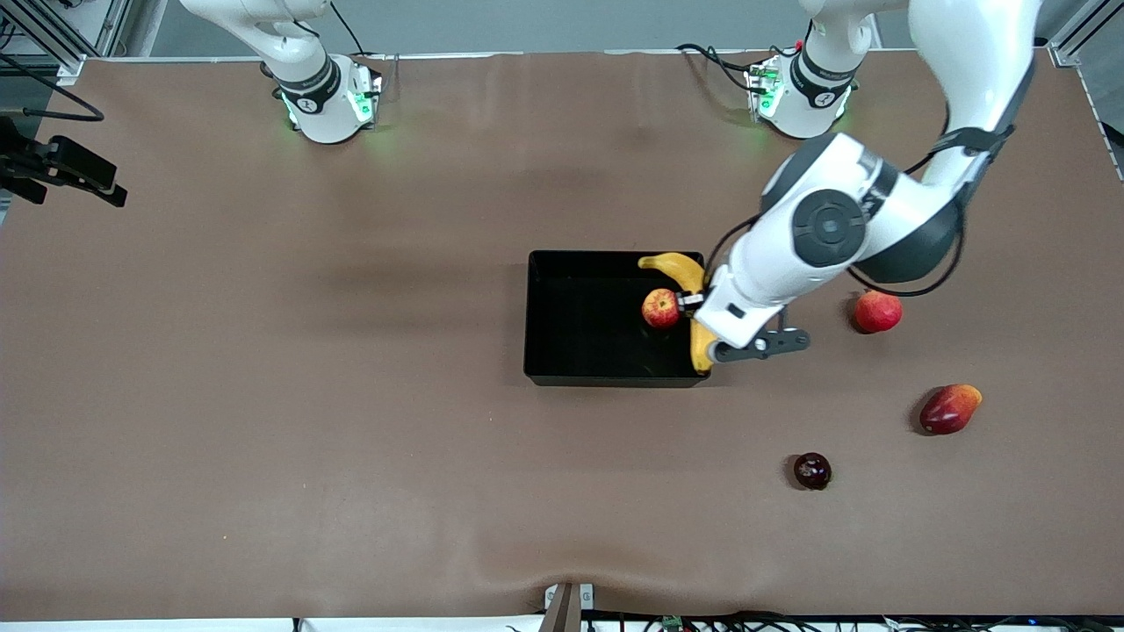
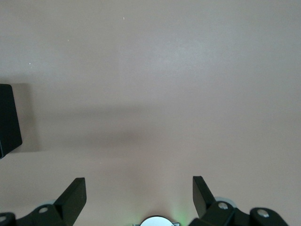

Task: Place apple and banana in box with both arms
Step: 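Lower the banana into the box beside the apple with the left gripper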

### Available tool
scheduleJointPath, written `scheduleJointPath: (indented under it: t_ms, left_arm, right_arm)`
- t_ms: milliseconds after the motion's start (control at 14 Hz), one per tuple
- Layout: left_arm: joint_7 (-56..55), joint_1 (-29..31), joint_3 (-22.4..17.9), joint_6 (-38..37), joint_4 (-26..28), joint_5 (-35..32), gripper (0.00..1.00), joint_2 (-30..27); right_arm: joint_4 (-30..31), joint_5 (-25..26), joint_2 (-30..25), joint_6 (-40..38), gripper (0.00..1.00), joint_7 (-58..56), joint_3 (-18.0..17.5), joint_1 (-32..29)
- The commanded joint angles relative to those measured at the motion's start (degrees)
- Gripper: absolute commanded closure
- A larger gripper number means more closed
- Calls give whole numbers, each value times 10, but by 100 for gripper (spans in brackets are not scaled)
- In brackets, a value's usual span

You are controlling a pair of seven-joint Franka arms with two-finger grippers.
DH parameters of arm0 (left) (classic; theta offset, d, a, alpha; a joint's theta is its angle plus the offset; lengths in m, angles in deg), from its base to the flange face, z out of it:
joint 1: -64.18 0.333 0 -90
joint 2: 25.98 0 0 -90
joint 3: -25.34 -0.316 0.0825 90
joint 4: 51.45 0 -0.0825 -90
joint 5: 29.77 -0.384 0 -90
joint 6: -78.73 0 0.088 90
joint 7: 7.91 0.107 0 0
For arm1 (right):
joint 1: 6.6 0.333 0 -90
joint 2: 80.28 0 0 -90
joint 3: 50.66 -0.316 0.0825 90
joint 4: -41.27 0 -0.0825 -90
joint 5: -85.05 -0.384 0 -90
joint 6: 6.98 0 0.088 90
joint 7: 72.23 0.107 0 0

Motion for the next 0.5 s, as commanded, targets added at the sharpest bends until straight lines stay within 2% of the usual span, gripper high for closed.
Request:
scheduleJointPath:
  t_ms: [0, 427]
  left_arm:
    - [-39, -26, -2, 26, -2, -4, 100, 16]
    - [-135, -94, -2, 43, 0, -73, 100, 74]
  right_arm:
    - [-3, 6, -2, -1, 0, 8, -5, -6]
    - [-3, 6, -2, -1, 0, 8, -5, -6]
